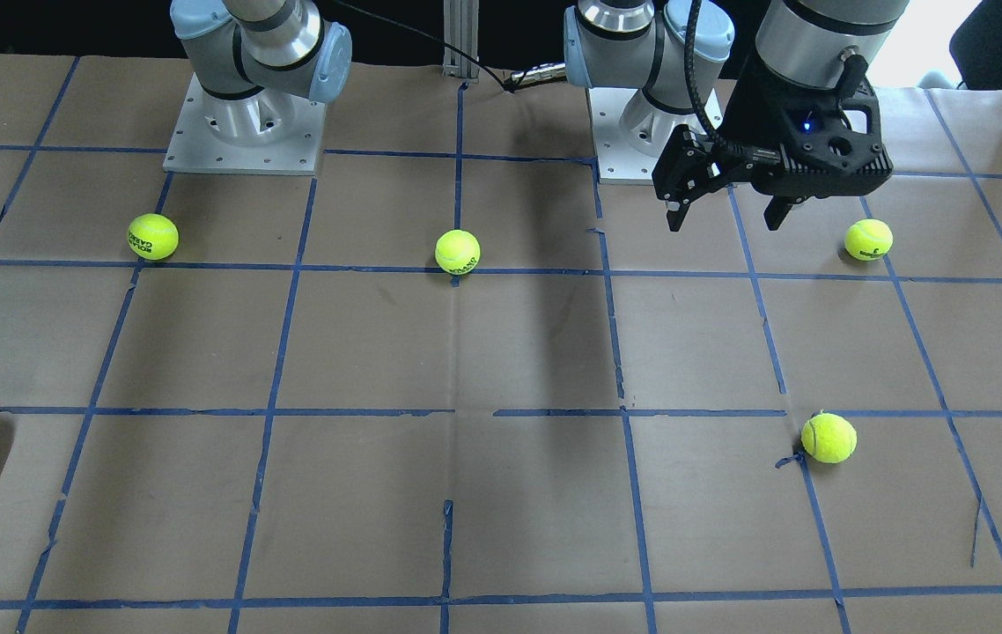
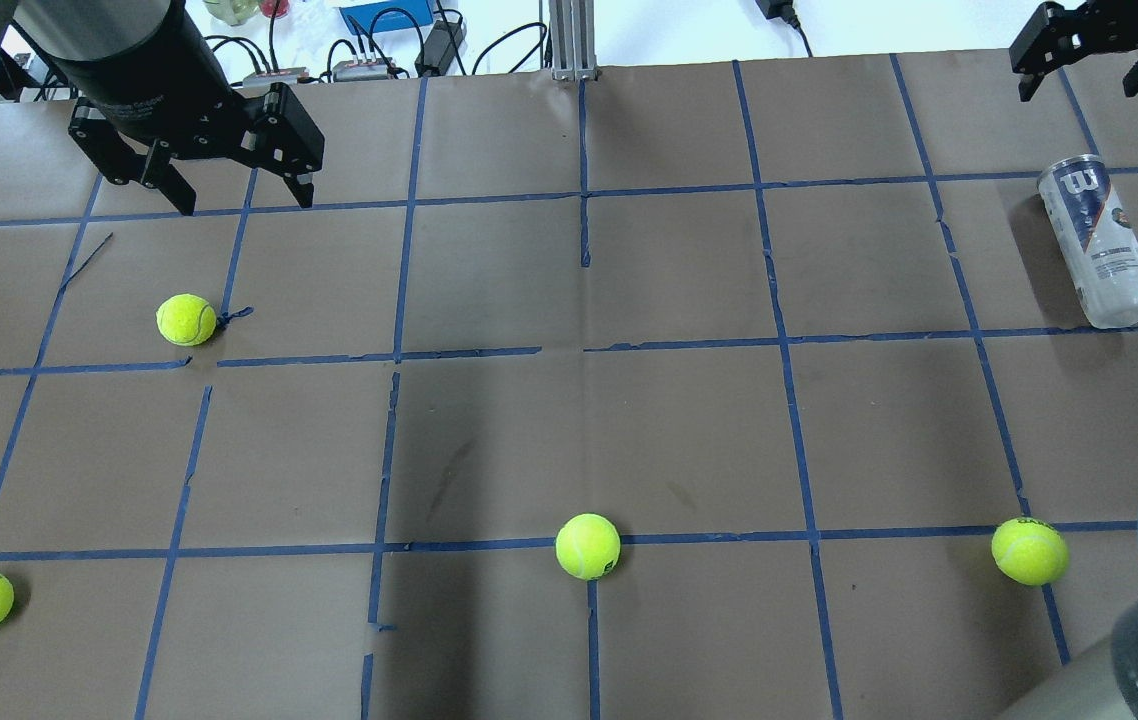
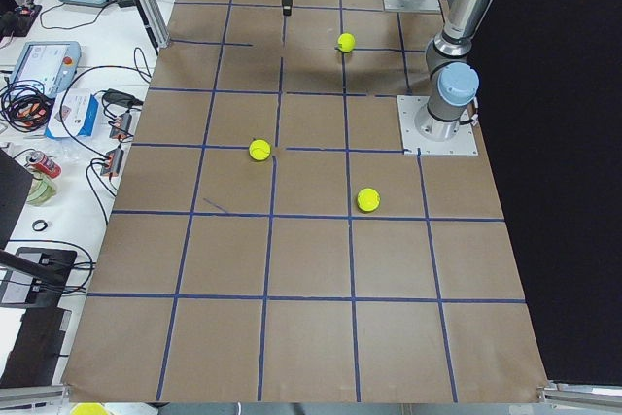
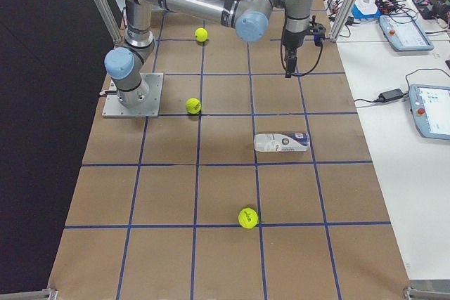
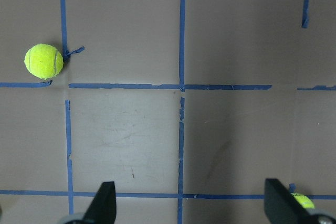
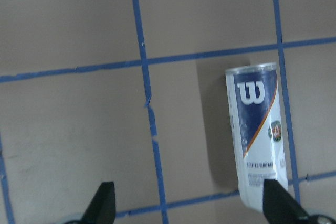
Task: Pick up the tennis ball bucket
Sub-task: 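Lower the right gripper onto the upright tennis ball can and grasp it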
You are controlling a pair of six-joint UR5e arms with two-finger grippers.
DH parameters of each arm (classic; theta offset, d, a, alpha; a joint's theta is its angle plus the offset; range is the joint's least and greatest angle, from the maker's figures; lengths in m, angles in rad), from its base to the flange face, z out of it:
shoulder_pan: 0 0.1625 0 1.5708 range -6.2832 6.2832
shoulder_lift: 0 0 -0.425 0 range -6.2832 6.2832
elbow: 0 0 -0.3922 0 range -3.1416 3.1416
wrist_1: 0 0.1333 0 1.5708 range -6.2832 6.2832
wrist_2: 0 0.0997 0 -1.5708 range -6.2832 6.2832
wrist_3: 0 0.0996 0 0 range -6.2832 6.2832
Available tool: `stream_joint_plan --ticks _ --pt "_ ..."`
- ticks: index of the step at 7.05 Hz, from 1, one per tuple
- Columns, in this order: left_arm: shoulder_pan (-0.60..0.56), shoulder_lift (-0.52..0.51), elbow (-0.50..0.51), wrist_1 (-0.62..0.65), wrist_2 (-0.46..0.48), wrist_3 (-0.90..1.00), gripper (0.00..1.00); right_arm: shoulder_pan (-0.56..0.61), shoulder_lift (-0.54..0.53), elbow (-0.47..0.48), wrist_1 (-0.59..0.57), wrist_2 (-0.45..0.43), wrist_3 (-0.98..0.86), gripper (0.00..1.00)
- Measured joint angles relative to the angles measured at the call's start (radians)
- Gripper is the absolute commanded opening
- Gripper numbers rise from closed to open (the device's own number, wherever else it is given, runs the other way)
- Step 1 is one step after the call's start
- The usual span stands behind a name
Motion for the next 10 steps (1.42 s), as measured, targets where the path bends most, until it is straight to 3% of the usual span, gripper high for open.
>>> stream_joint_plan --ticks 2,5,10 --pt "0.000 0.000 0.000 0.000 -0.001 0.000 1.00 -0.019 0.121 -0.038 -0.184 -0.022 -0.111 1.00" --pt "0.000 -0.002 0.001 0.001 -0.001 0.000 1.00 -0.117 0.320 -0.122 -0.257 0.050 -0.177 1.00" --pt "0.000 -0.003 0.000 0.002 -0.002 0.000 1.00 -0.142 0.348 -0.073 -0.260 0.018 -0.373 1.00"
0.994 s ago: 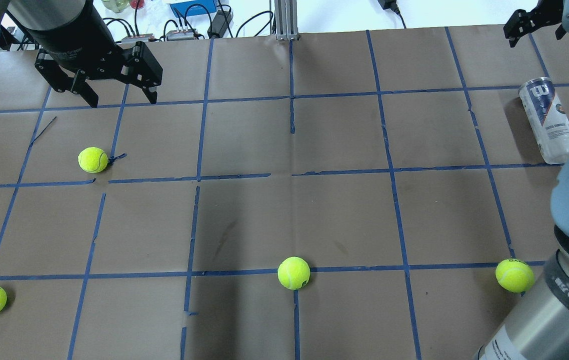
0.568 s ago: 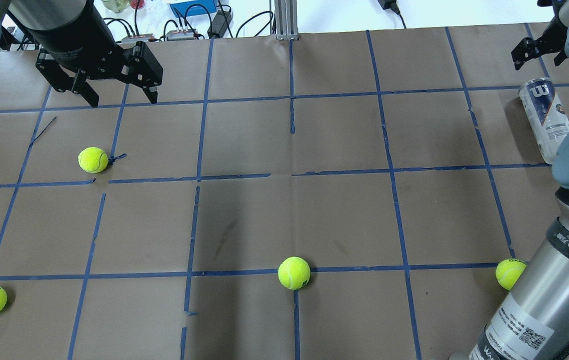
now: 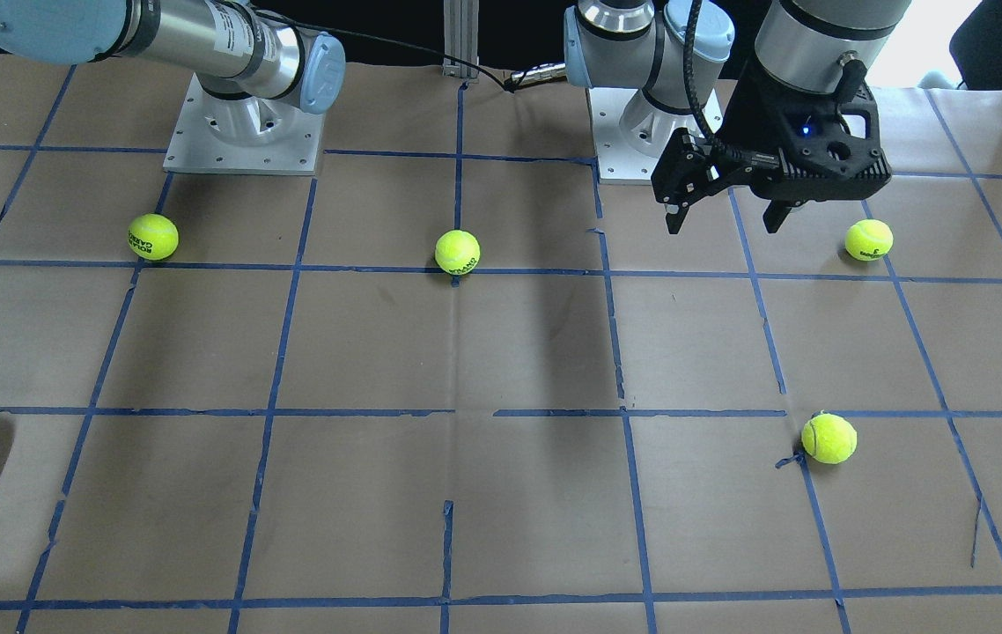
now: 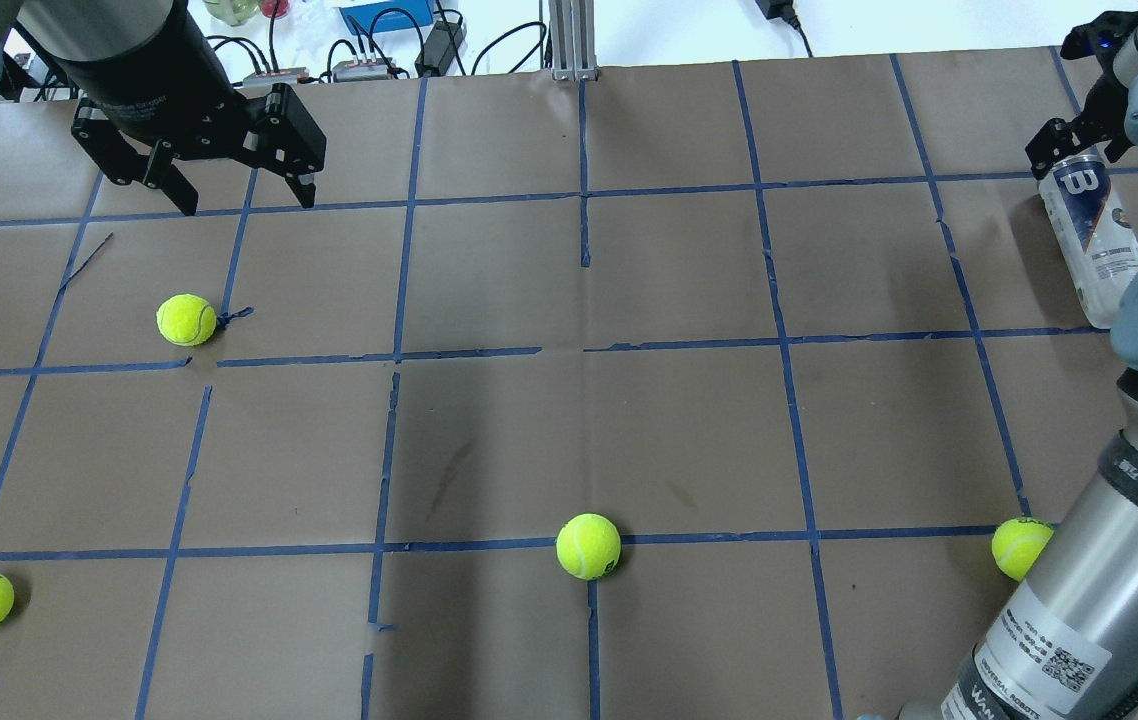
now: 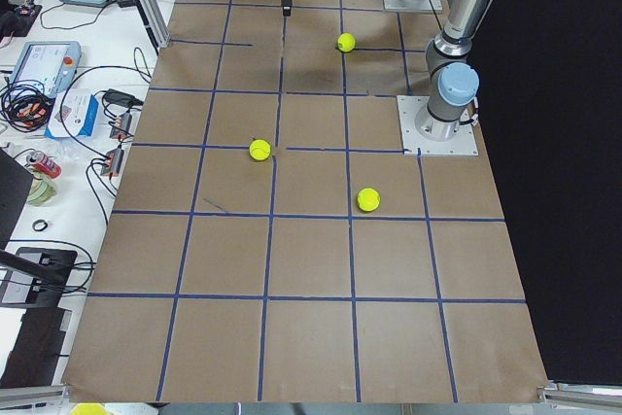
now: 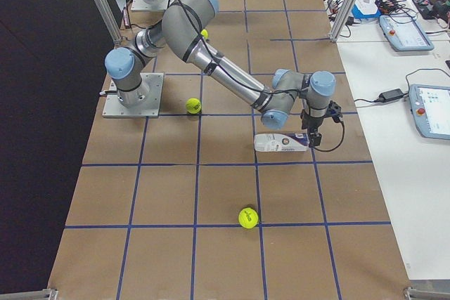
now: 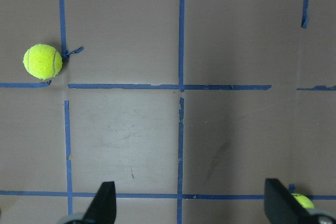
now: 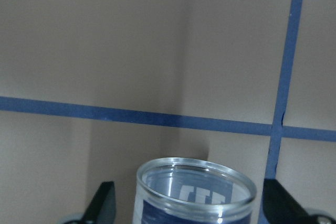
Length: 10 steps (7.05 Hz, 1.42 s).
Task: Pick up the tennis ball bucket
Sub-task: 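Lower the right gripper onto the upright tennis ball can and grasp it, then carry the can with the right gripper toward the table center and lay it down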
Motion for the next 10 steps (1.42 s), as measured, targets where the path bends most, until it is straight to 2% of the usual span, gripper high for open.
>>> stream_joint_plan --ticks 2,3,4,5,6,8,10 --pt "0.000 0.000 0.000 0.000 0.000 0.000 1.00 -0.001 0.001 0.013 -0.001 -0.001 -0.010 1.00" --pt "0.000 0.000 0.000 0.000 0.001 0.000 1.00 -0.002 0.000 0.023 -0.001 -0.001 -0.009 0.94" --pt "0.000 0.000 0.000 0.000 0.001 0.000 1.00 -0.006 -0.002 0.029 0.000 -0.001 -0.009 0.69" --pt "0.000 0.000 0.000 0.000 0.001 0.000 1.00 -0.010 -0.006 0.031 0.001 0.005 -0.012 0.55" --pt "0.000 0.000 0.000 0.000 0.002 0.000 1.00 -0.012 -0.011 0.027 0.001 0.010 -0.018 0.46" --pt "0.000 0.000 0.000 0.000 0.001 0.000 1.00 -0.007 -0.061 0.022 0.007 0.028 -0.036 0.48" --pt "0.000 0.000 0.000 0.000 0.001 0.000 1.00 0.052 -0.144 0.031 0.023 0.103 -0.083 0.47"
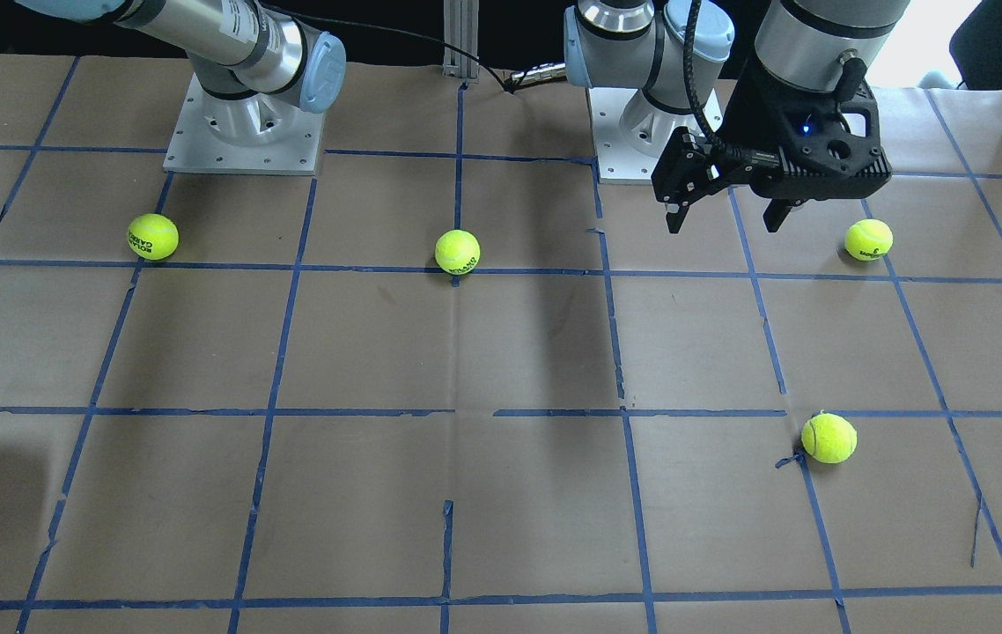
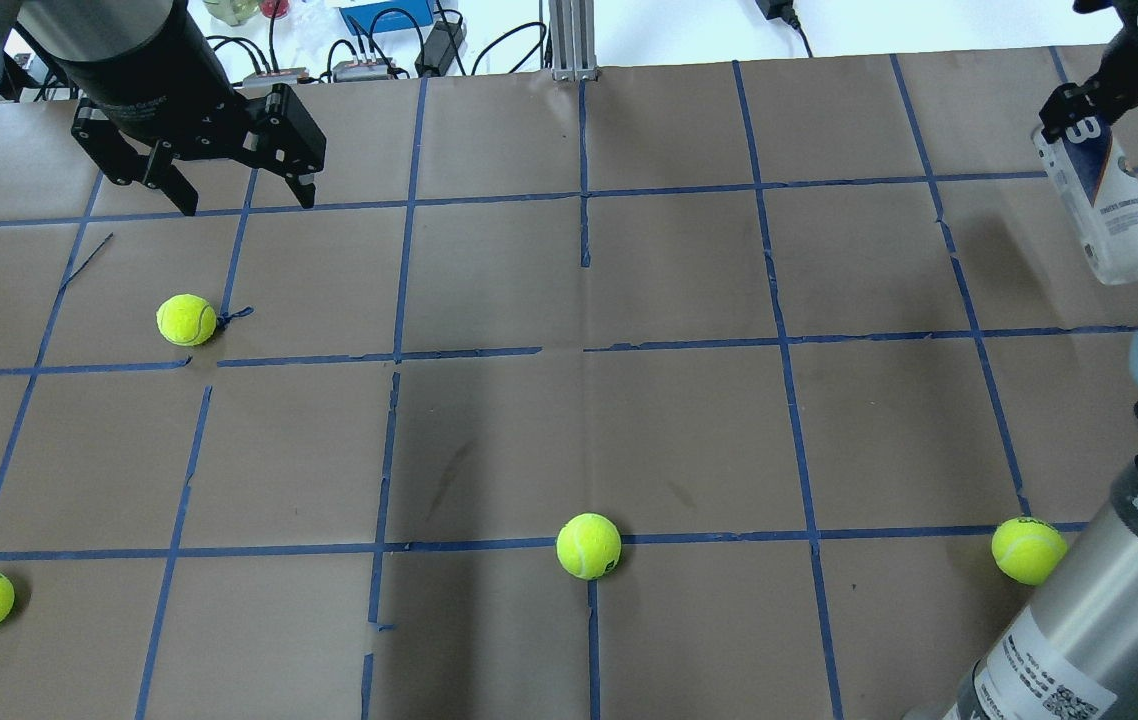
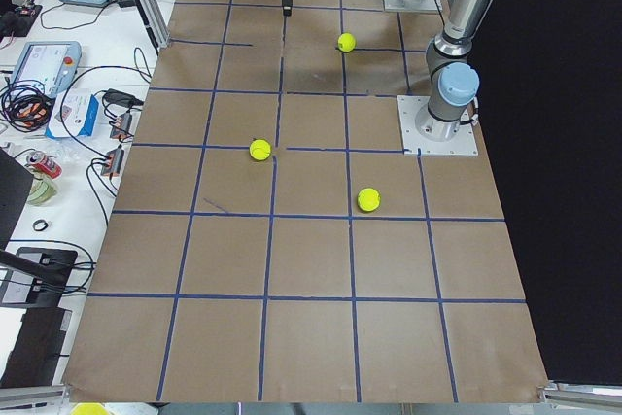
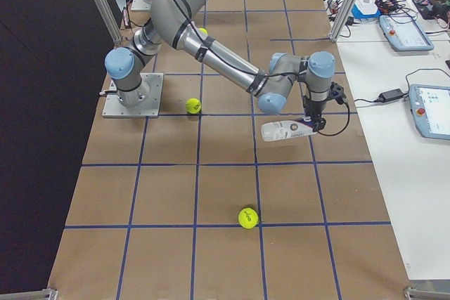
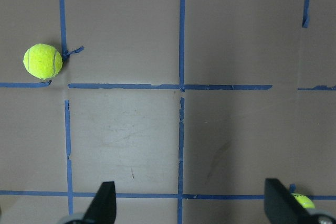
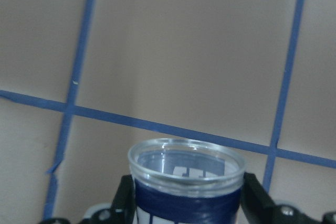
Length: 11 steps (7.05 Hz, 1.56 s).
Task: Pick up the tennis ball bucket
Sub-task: 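Carry the can with the right gripper toward the table center and lay it down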
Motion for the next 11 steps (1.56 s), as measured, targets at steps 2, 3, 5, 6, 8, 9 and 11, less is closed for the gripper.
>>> stream_joint_plan --ticks 2,3,5,6,8,9,11 --pt "0.000 0.000 0.000 0.000 0.000 0.000 1.00 0.159 -0.099 0.058 0.002 0.055 -0.128 0.46" --pt "0.000 0.000 0.000 0.000 0.000 0.000 1.00 0.268 -0.128 0.088 -0.001 0.067 -0.169 0.46" --pt "0.000 0.000 0.000 0.000 -0.001 0.000 1.00 0.458 -0.134 0.121 0.011 0.099 -0.259 0.45" --pt "0.000 0.000 0.000 0.000 0.000 0.000 1.00 0.516 -0.130 0.142 0.024 0.160 -0.342 0.46" --pt "0.000 0.001 0.000 0.000 0.000 0.000 1.00 0.601 -0.124 0.170 -0.017 0.221 -0.522 0.46" --pt "0.000 0.001 0.000 0.000 0.000 0.000 1.00 0.616 -0.119 0.175 -0.024 0.230 -0.595 0.46" --pt "0.000 0.001 0.000 0.000 0.000 0.000 1.00 0.647 -0.119 0.179 -0.015 0.242 -0.670 0.47"
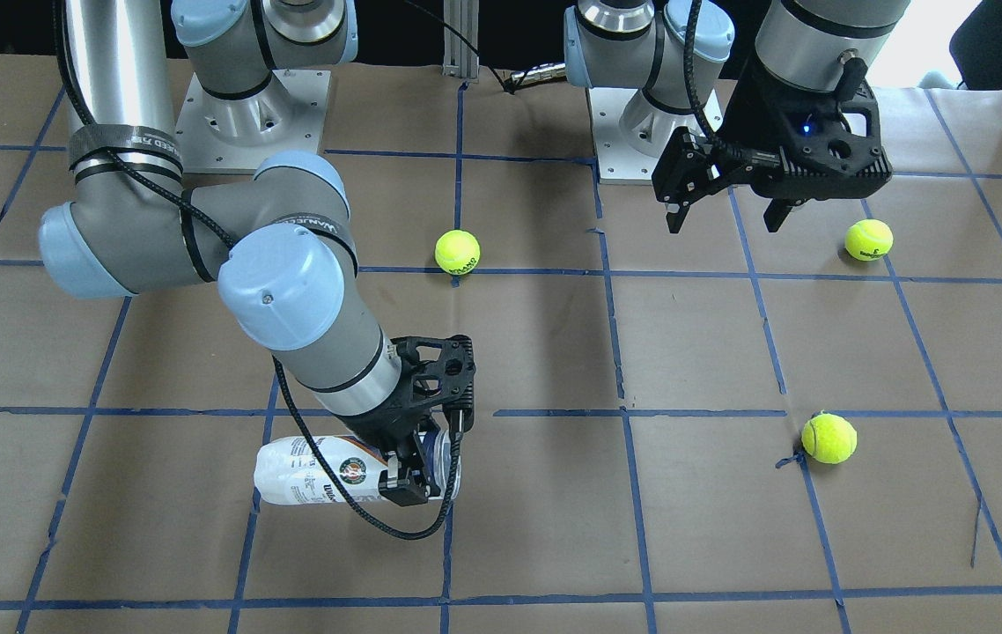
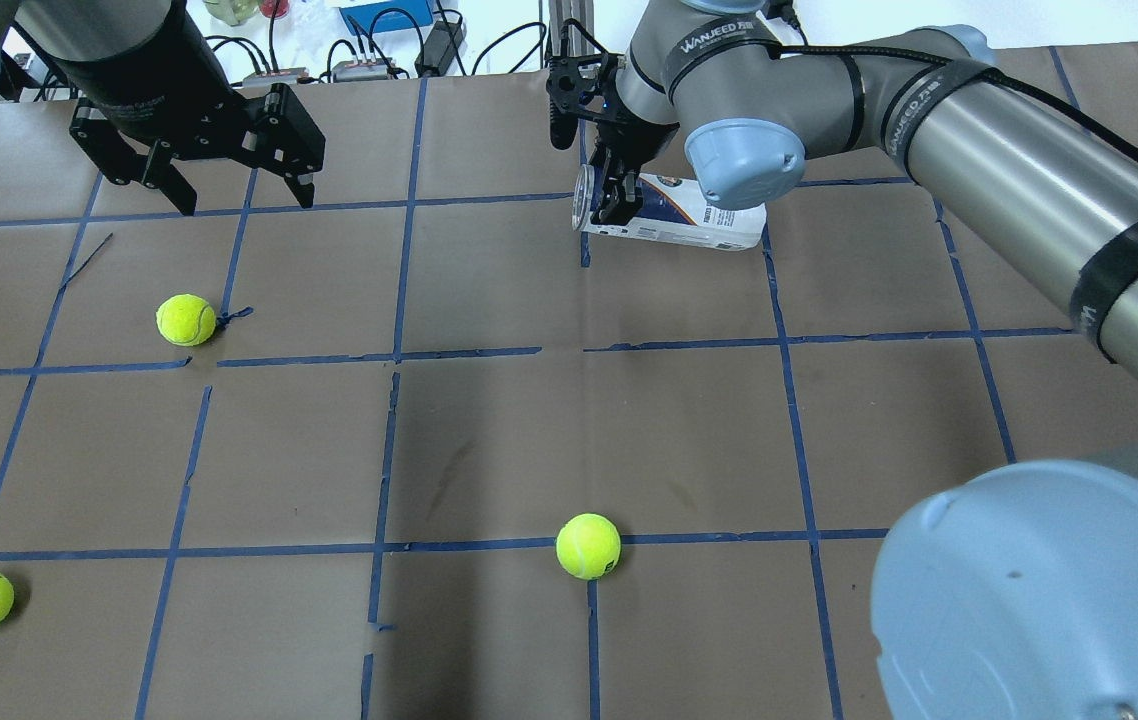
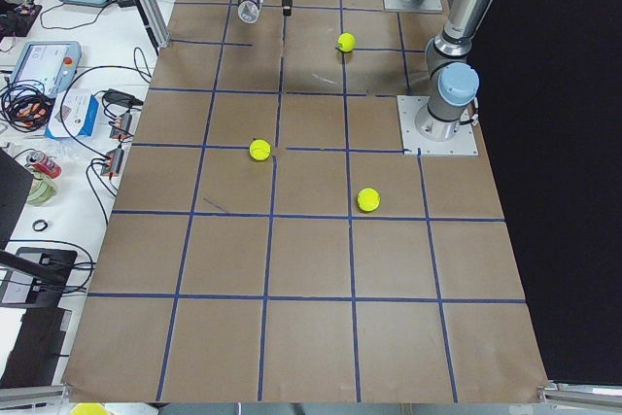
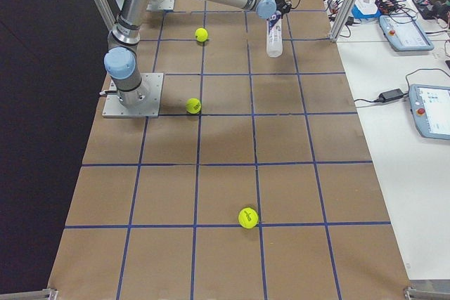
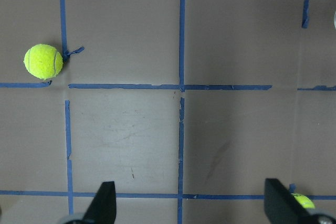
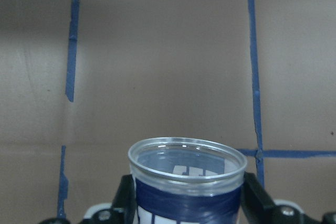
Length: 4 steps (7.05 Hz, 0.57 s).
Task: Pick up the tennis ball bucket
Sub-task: 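Carry the can with the right gripper toward the table center and lay it down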
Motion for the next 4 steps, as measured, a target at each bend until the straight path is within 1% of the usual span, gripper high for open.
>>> stream_joint_plan --ticks 1,2,4 --pt "0.000 0.000 0.000 0.000 0.000 0.000 1.00 0.025 0.001 0.001 0.007 0.001 -0.009 0.47" --pt "0.000 0.000 0.000 0.000 0.000 0.000 1.00 0.042 0.002 0.003 0.010 0.002 -0.017 0.58" --pt "0.000 0.000 0.000 0.000 0.000 0.000 1.00 0.052 0.008 0.026 0.006 0.037 -0.034 0.94"
